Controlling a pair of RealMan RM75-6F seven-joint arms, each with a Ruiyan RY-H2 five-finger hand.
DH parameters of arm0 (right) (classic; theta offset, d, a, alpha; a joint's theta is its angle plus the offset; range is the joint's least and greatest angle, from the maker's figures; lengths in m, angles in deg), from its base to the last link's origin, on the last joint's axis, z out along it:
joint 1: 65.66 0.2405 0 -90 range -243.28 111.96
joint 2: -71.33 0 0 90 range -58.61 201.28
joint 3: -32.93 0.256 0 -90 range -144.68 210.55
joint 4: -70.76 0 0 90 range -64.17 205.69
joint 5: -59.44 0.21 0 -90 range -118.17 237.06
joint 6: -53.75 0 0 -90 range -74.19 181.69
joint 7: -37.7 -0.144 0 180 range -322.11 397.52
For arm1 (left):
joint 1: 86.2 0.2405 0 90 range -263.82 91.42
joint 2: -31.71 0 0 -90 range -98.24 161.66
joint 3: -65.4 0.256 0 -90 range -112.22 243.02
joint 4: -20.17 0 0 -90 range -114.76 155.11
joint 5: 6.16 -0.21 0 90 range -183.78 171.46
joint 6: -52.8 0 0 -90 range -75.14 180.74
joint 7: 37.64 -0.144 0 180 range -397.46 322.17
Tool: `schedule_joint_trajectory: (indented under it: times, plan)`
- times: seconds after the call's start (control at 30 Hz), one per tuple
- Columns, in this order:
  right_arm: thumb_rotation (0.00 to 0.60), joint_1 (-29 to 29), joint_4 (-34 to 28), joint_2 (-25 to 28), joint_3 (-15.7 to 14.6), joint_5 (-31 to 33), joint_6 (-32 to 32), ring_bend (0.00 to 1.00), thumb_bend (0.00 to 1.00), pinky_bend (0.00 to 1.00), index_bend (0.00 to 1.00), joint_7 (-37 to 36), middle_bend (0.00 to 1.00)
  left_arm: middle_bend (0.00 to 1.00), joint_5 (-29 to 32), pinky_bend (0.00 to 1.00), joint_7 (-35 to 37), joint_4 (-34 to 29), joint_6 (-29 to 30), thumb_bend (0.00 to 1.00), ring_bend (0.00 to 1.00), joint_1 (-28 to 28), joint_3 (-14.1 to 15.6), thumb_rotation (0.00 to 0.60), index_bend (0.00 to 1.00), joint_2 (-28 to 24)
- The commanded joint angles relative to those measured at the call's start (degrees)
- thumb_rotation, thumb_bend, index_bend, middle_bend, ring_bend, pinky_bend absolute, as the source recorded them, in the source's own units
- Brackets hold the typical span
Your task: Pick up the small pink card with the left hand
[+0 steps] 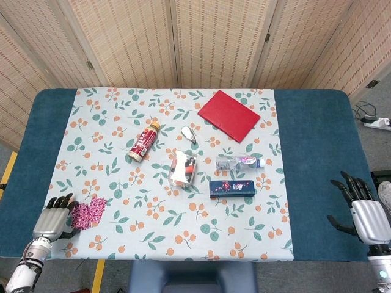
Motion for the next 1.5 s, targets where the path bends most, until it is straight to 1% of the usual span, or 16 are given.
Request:
schedule_joint_trajectory:
  times: [0.03,0.2,0.47,0.97,1.07,1.33,1.4,1.5]
  plan:
    - [0.6,0.01,-0.16,0.08,0.05,0.01,0.09,0.03,0.27,0.0,0.15,0.14,0.05,0.0,0.2,0.0,0.6,0.28,-0.04,0.36,0.0,0.41,0.07,0.5,0.18,0.22]
    - [0.6,0.03,-0.26,0.06,-0.06,0.09,-0.07,0.03,0.27,0.0,0.15,0.24,0.05,0.0,-0.03,0.0,1.33,0.66,-0.64,0.36,0.0,0.69,0.28,0.498,0.18,0.61]
    - [0.6,-0.09,-0.08,0.02,-0.09,0.26,0.06,0.03,0.27,0.0,0.15,-0.05,0.05,0.0,0.39,0.0,1.07,0.58,-0.68,0.36,0.0,0.59,-0.29,0.499,0.17,0.78]
    - [0.6,0.06,0.01,-0.01,-0.13,0.25,-0.13,0.03,0.27,0.0,0.15,-0.11,0.05,0.0,0.97,0.0,0.38,-0.09,-1.41,0.36,0.0,0.53,-0.16,0.502,0.15,0.59]
    - [0.6,0.04,-0.03,0.05,-0.13,0.23,-0.06,0.02,0.27,0.0,0.15,-0.1,0.05,0.0,1.32,0.0,-0.1,-0.06,-1.62,0.36,0.0,0.4,-0.16,0.501,0.14,0.71]
    - [0.6,-0.02,-0.12,0.17,-0.13,0.22,0.08,0.03,0.27,0.0,0.15,-0.1,0.05,0.0,1.48,0.0,-0.58,-1.1,-1.53,0.36,0.0,0.29,-0.16,0.502,0.06,0.37]
    - [0.6,-0.05,-0.12,0.21,-0.12,0.16,0.21,0.03,0.27,0.0,0.15,-0.11,0.05,0.0,0.44,0.0,-0.06,-1.97,-0.73,0.36,0.0,0.42,-0.31,0.499,0.04,0.02]
    - [0.6,-0.14,-0.1,0.23,-0.12,0.14,0.4,0.03,0.27,0.0,0.15,-0.14,0.05,0.0,-2.21,0.0,1.18,-2.83,0.59,0.36,0.0,0.5,-0.6,0.498,0.03,-0.26]
